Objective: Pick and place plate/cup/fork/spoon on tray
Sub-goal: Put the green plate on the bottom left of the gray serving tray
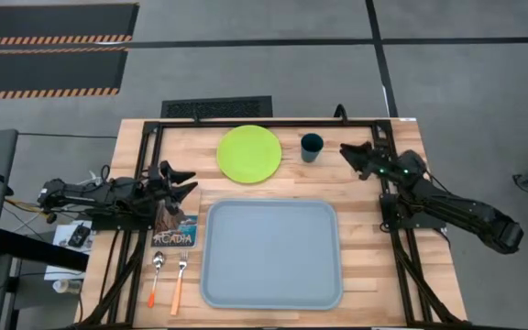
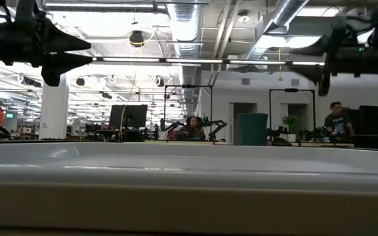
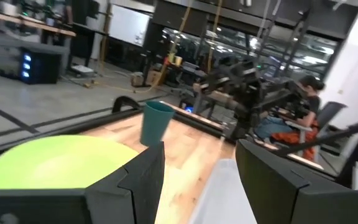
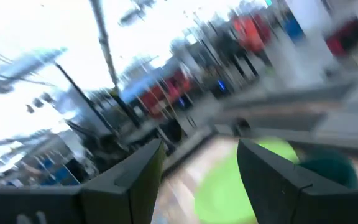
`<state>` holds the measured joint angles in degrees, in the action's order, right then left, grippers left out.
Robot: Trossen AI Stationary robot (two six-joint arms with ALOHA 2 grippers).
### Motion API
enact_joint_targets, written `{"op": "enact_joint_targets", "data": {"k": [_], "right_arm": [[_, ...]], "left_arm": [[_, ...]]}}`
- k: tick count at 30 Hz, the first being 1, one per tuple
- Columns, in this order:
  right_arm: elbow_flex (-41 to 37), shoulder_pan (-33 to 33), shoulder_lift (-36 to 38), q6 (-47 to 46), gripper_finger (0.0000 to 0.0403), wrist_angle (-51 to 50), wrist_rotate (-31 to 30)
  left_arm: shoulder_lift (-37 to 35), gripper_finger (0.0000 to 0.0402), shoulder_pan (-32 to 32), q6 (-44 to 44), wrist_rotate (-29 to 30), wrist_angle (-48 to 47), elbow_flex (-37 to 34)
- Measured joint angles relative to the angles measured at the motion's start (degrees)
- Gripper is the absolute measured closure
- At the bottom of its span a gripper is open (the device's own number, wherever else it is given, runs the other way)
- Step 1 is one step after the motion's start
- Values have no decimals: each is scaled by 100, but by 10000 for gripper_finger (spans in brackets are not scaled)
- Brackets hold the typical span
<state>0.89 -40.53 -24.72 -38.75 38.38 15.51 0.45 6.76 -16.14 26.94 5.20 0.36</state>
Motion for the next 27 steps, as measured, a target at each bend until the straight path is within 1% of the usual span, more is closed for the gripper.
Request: {"op": "enact_joint_targets", "data": {"k": [3, 5, 7, 10, 13, 17, 22, 23, 24, 25, 27], "right_arm": [[2, 0, 1, 19, 170, 501, -18], [2, 0, 1, 13, 170, 651, -36], [64, 0, -1, 17, 170, 638, -39], [222, 0, 1, 25, 170, 521, -44], [364, 0, -1, 68, 170, 525, -46], [583, 0, -27, 172, 170, 539, -46], [710, 0, -170, 351, 170, 530, -44], [714, 0, -200, 444, 170, 527, -44], [722, 0, -233, 540, 170, 527, -45], [726, 0, -267, 696, 170, 530, -46], [729, 0, -335, 1079, 170, 470, -48]], "left_arm": [[-2, 214, 0, 251, 187, 191, 0], [0, 214, 0, 369, 261, 523, 0], [-1, 214, 0, 340, 384, 1053, 0], [-4, 214, 0, 331, 795, 1995, 0], [-4, 214, -2, 649, 980, 2443, 0], [-4, 214, -2, 971, 711, 2444, 0], [-4, 214, -1, 1078, 15, 2453, 0], [-4, 214, 0, 1165, 20, 2459, 0], [-2, 214, 0, 1212, 162, 2490, 0], [0, 214, 0, 1151, 416, 2542, 6], [-4, 214, 0, 675, 970, 2386, 84]]}}
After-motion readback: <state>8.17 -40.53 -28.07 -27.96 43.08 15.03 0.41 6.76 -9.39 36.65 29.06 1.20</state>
